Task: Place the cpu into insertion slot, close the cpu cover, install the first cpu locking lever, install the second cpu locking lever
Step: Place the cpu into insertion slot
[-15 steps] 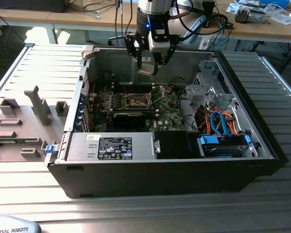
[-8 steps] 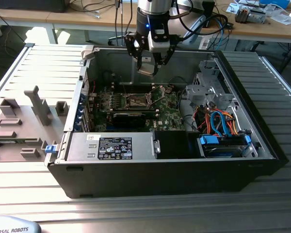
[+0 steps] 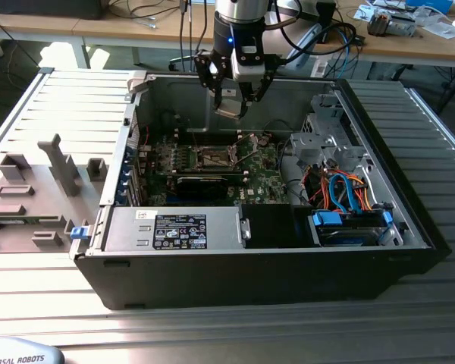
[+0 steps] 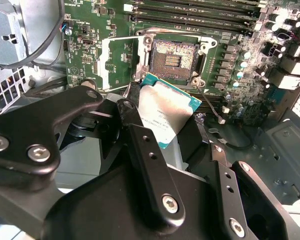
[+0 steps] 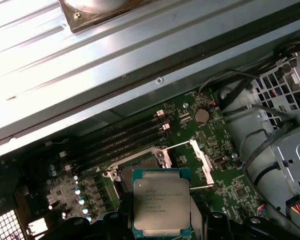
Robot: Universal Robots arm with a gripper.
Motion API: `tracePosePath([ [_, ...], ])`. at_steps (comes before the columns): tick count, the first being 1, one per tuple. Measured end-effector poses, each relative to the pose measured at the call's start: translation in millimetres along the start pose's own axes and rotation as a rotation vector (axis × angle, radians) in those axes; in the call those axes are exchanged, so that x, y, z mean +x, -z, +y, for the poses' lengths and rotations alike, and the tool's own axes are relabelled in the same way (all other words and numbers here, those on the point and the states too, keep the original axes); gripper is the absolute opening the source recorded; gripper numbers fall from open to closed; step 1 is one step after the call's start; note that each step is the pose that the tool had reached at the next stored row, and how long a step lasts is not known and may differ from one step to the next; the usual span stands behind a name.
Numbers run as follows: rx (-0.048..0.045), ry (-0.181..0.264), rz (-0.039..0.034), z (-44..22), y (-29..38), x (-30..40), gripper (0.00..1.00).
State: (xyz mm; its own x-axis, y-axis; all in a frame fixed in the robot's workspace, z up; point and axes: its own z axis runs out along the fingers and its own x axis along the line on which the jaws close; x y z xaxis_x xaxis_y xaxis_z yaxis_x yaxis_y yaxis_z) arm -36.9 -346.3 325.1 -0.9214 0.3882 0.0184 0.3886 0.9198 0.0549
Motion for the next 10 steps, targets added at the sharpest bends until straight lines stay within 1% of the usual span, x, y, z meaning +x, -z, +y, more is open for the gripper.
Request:
tracePosePath([
  [10,-0.0001,-0.01,-0.0005,0.0,0.0,0.0,0.54],
])
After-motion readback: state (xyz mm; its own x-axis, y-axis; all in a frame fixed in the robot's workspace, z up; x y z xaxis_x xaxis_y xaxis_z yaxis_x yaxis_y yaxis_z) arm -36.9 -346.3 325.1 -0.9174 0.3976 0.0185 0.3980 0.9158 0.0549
